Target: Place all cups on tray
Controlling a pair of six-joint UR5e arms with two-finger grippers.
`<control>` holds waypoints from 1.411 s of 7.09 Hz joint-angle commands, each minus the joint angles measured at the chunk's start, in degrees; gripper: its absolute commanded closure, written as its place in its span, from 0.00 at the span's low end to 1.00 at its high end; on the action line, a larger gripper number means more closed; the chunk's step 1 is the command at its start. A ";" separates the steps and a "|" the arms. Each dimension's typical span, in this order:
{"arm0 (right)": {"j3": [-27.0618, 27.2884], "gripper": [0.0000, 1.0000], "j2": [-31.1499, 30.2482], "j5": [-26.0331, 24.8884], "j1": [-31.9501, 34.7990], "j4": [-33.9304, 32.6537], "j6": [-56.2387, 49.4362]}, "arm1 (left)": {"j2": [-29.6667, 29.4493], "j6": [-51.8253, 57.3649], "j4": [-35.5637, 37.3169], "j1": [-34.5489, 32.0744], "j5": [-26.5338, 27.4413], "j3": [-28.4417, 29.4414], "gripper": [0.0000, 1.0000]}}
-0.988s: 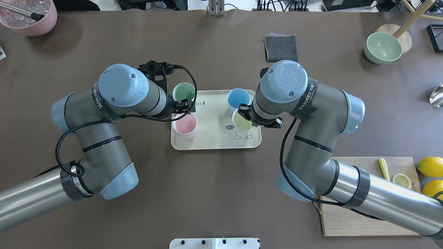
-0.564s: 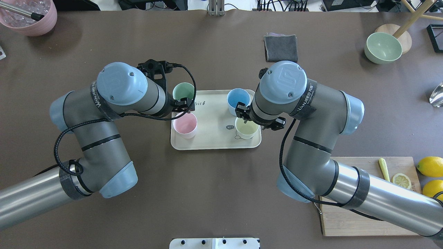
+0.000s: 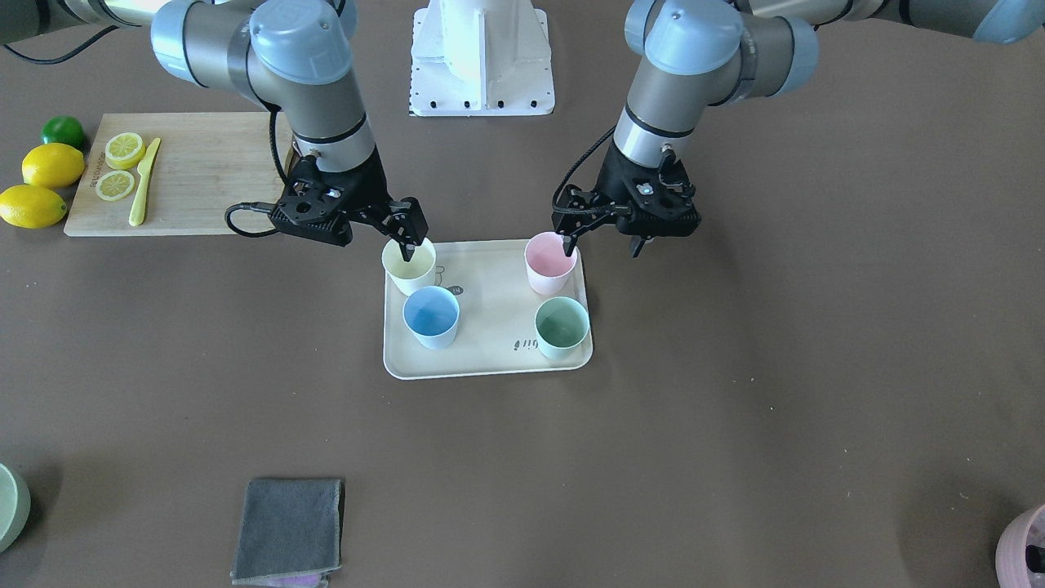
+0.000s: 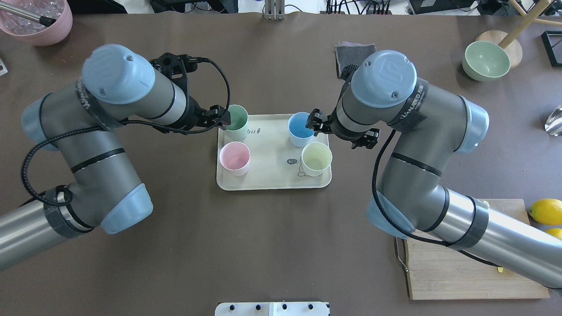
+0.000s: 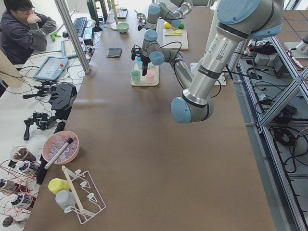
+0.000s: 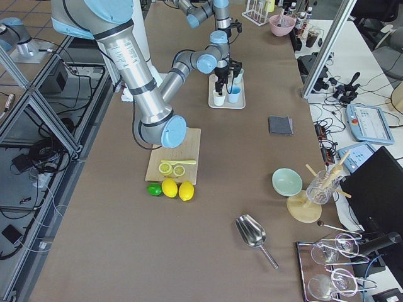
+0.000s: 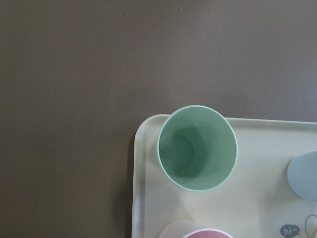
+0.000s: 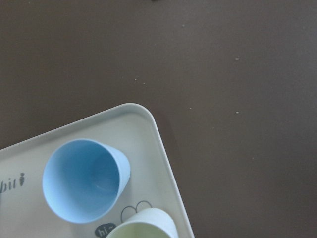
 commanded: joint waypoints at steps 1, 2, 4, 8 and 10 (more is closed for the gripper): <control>4.69 0.00 -8.45 5.10 8.46 -0.11 -15.08 | 6.09 10.92 6.84 -8.34 -5.90 -7.53 0.02; 5.50 0.00 -12.68 7.12 13.12 -0.02 -23.96 | 9.25 15.67 8.00 -13.26 -8.28 -9.12 0.02; 5.15 0.00 -21.20 14.39 24.97 -0.11 -42.06 | 17.06 34.15 8.36 -25.55 -15.39 -9.23 0.02; 2.27 0.00 -39.23 17.24 45.63 -0.11 -81.97 | 27.48 83.00 21.76 -48.84 -17.71 0.66 0.02; -4.04 0.00 -41.19 17.51 52.95 0.07 -95.72 | 27.91 88.75 30.31 -53.81 -17.36 1.77 0.02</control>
